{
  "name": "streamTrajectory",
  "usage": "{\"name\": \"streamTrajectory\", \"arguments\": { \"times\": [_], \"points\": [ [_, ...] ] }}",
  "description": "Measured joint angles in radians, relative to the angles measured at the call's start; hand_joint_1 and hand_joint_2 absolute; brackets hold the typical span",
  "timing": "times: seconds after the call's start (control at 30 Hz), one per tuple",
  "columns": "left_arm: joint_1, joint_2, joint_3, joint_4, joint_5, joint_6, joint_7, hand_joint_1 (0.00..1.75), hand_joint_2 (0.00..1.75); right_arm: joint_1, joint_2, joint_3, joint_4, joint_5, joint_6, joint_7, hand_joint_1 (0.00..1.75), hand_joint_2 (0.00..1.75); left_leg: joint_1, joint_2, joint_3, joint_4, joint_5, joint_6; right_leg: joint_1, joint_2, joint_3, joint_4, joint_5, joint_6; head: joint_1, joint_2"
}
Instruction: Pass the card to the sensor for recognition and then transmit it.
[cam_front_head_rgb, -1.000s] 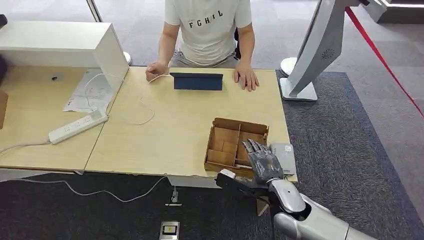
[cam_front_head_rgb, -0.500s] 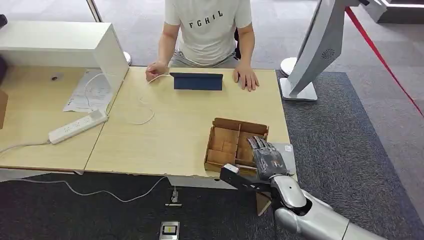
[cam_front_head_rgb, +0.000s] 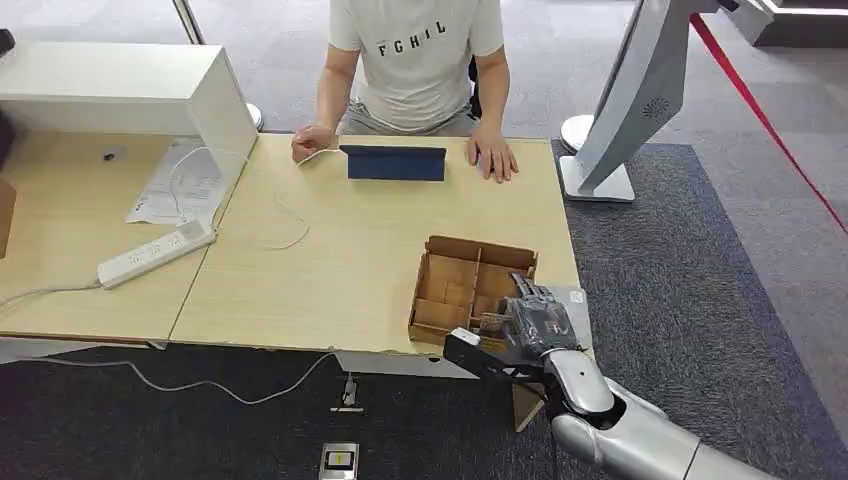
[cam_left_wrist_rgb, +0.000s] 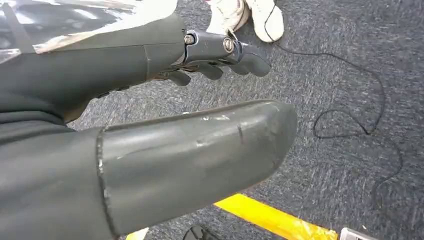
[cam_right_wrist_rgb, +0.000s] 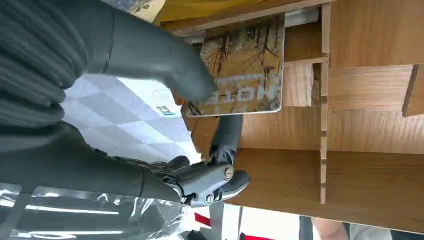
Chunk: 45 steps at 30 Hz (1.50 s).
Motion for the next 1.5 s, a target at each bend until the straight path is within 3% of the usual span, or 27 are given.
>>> {"name": "streamTrajectory", "arguments": {
  "times": [1.1,1.5],
  "points": [
    [0.0,-0.001,0.0,0.0,-0.011,0.013,0.01,0.0,0.0,-0.001,0.021,0.003,0.0,0.008,0.011,-0.026,1.75,1.75,0.0,0.0,0.0,0.0,0.0,0.0,0.0,0.0,0.0,0.0,0.0,0.0,0.0,0.0],
    [0.0,-0.002,0.0,0.0,-0.027,0.002,0.01,0.0,0.0,-0.001,0.028,0.01,0.01,0.035,-0.039,-0.035,1.75,1.75,0.0,0.0,0.0,0.0,0.0,0.0,0.0,0.0,0.0,0.0,0.0,0.0,0.0,0.0]
  ]
}}
